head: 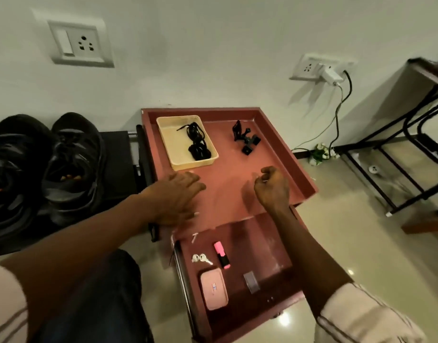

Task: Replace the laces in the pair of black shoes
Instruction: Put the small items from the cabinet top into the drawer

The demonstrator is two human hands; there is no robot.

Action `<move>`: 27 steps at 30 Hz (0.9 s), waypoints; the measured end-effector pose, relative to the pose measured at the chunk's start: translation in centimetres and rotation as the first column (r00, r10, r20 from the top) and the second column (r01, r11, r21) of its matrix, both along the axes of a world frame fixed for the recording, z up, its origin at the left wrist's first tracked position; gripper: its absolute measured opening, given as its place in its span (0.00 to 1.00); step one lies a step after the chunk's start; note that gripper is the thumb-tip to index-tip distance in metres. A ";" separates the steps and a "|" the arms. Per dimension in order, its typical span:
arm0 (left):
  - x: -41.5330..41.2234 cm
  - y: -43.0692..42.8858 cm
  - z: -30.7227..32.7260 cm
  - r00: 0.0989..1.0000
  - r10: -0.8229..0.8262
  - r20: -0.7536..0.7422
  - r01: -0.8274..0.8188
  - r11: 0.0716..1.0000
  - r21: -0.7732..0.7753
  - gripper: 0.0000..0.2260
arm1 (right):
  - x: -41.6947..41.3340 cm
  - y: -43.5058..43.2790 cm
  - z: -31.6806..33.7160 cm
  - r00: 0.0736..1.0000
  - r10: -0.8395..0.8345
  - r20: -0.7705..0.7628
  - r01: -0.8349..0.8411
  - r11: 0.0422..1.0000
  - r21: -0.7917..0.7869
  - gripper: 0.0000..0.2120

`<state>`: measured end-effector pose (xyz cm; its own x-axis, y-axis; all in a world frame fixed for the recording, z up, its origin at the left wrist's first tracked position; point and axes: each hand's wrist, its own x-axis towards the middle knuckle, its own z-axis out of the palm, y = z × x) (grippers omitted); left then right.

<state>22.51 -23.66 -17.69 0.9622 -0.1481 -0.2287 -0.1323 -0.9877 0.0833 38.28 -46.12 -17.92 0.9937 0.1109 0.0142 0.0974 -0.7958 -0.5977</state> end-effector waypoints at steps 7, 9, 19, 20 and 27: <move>1.1 1.2 -2.2 0.990 -0.136 -0.020 0.138 0.983 0.119 0.31 | 7.8 7.0 0.8 0.999 -0.038 0.022 0.039 0.999 -0.014 0.22; 1.4 1.2 -2.2 0.987 -0.157 -0.018 0.158 0.982 0.105 0.32 | 9.2 8.1 0.5 0.998 -0.058 0.019 0.058 0.998 -0.009 0.19; 1.6 2.0 -3.5 0.988 -0.150 0.040 0.148 0.987 0.061 0.34 | 12.2 8.4 -2.0 0.958 -0.267 -0.109 0.280 0.952 0.128 0.19; 1.6 1.9 -3.5 0.988 -0.149 0.039 0.147 0.987 0.062 0.34 | 11.9 7.9 -2.0 0.949 -0.290 -0.120 0.306 0.939 0.154 0.17; 1.8 1.8 -3.6 0.984 -0.175 0.044 0.167 0.975 0.148 0.33 | 1.8 -1.0 0.3 0.936 -0.329 -0.126 0.352 0.863 0.362 0.04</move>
